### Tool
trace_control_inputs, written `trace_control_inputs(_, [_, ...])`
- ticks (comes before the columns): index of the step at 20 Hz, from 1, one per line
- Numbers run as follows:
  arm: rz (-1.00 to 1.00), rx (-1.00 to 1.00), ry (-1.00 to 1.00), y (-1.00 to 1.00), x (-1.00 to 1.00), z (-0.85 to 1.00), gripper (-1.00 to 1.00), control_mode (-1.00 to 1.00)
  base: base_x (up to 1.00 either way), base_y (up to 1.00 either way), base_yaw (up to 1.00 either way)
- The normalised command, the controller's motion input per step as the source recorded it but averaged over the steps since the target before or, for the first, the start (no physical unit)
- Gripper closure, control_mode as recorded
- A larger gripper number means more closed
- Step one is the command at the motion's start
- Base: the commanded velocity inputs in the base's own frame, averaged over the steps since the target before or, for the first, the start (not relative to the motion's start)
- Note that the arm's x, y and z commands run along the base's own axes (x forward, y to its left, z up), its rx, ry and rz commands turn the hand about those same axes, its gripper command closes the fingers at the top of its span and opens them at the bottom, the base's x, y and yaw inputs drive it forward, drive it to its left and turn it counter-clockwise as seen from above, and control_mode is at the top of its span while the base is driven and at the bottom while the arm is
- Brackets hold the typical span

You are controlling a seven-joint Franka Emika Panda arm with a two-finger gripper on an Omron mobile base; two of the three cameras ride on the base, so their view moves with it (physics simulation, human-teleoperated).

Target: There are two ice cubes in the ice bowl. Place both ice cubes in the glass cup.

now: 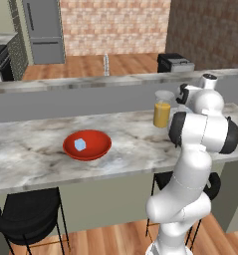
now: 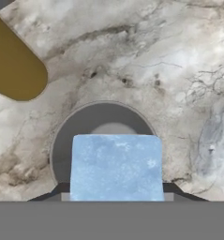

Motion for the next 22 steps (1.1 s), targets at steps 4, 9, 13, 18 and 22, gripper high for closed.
trace_control_inputs(4, [0.0,0.0,0.0,0.0,0.0,-0.18,1.0,-1.0,0.0,0.0,0.0])
trace_control_inputs(9, [0.0,0.0,0.0,0.0,0.01,-0.22,1.0,-1.0,0.0,0.0,0.0])
trace_control_inputs(13, [0.0,0.0,0.0,0.0,0.06,-0.14,1.0,-1.0,0.0,0.0,0.0])
trace_control_inputs(18, [0.0,0.0,0.0,0.0,0.14,-0.1,1.0,-1.0,0.0,0.0,0.0])
trace_control_inputs(22, [0.0,0.0,0.0,0.0,0.24,-0.01,1.0,-1.0,0.0,0.0,0.0])
